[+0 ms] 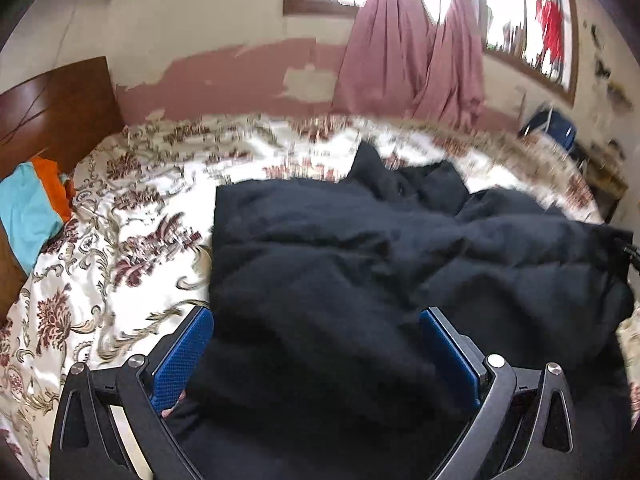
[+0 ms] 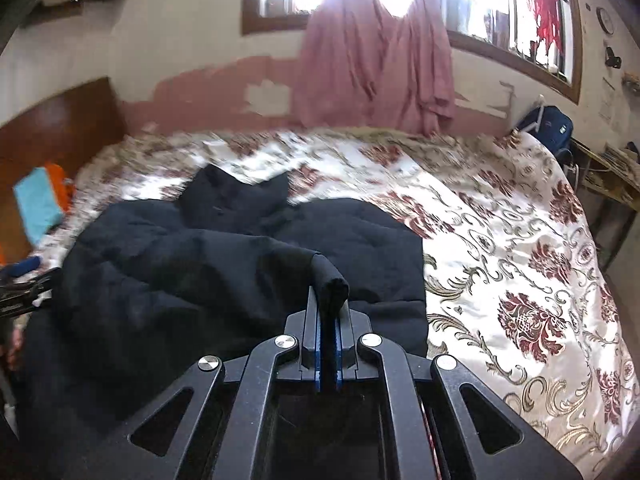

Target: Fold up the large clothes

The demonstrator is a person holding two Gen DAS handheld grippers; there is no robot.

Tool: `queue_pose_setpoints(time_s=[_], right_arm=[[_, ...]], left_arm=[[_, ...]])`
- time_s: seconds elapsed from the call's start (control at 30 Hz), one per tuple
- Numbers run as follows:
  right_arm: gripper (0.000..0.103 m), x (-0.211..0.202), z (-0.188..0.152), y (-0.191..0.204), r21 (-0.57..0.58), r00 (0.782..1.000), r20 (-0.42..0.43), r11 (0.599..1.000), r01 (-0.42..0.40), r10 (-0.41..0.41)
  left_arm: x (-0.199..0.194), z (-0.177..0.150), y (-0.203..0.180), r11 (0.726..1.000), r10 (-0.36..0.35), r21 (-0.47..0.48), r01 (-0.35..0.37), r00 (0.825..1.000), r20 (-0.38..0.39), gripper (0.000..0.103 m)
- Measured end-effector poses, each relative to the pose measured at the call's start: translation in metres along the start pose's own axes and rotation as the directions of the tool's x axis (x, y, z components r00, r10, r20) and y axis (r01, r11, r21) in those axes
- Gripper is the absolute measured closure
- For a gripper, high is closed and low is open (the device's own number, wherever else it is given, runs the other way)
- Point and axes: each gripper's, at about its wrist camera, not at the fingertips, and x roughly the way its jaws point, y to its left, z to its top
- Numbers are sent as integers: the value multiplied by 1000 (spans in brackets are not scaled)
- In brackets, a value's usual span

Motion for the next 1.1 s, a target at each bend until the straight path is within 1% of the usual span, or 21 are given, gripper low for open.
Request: queue_pose_setpoints(time_s=[0.03,0.1,0.13,0.17,0.2,0.23,0.3,0.33,0.37,0.43,0.47,0.5,0.53,0.57,0.7,0.77,0.87,0.93,1.0,1.07,1.1], right_arm=[[96,15,-4,-2,2,1000,-19,1000,20,-20],[82,27,-11,-5,4,999,-29,1000,29,-29],[77,27,-12,-7,5,999,-20,999,41,-40],[68,22,-12,-8,12,998,-4,998,61,-61],[62,15,-10,-9,16,997,20,997,72,-72],[60,0,-8,-7,19,995,78,998,65,-66],[43,-20,-7,3,4,987,153,999,42,-42],[40,-28,-6,11,-13,983,181,1000,26,-23],[38,-27,-5,19,-37,983,182,999,0,7],[38,-19,-7,39,-92,990,129,995,-47,58],[38,-9,-11,49,-122,994,95,991,-46,58],[38,-3,-14,54,-140,996,76,989,-36,47],[38,12,-19,60,-165,999,48,986,-6,14],[38,20,-22,61,-168,999,33,986,2,4],[37,53,-25,58,-147,1000,-4,989,13,-14],[37,64,-27,61,-146,1000,-22,989,18,-21],[36,72,-32,61,-146,999,-39,989,12,-18],[36,68,-34,58,-135,999,-35,991,-6,1],[34,63,-31,51,-123,999,-27,992,-38,34],[33,52,-23,48,-115,997,-23,990,-79,77],[32,43,-14,44,-103,994,-8,989,-110,110]], left_arm=[[11,-4,-3,1000,9,4,-9,999,-31,0],[25,-8,-5,1000,6,-5,-6,998,-70,0],[25,-9,-4,1000,6,-15,-7,998,-64,0],[20,-9,-4,1000,2,-20,-3,999,-47,0],[13,-7,-3,1000,-15,-26,15,1000,-22,0],[8,-5,-4,999,-31,-32,31,1000,-4,0],[-5,1,-10,994,-103,-41,105,993,52,0],[-8,3,-15,990,-133,-39,135,989,64,0],[-11,6,-23,984,-172,-32,174,983,71,0],[-5,10,-35,971,-236,-22,237,971,40,0],[3,11,-41,968,-250,-19,250,968,8,0],[14,10,-49,971,-240,-7,240,970,-33,0],[22,8,-54,976,-216,10,217,975,-56,0],[30,6,-58,981,-189,32,191,980,-70,0],[45,-5,-72,988,-107,105,111,993,-42,0],[51,-9,-74,989,-83,120,87,996,-35,0],[54,-12,-75,988,-75,131,78,997,-29,0],[51,-11,-72,988,-84,127,88,996,-35,0],[46,-6,-66,985,-121,115,128,991,-60,0],[37,3,-56,976,-187,96,194,979,-83,0],[31,8,-49,971,-218,85,224,973,-77,0]])
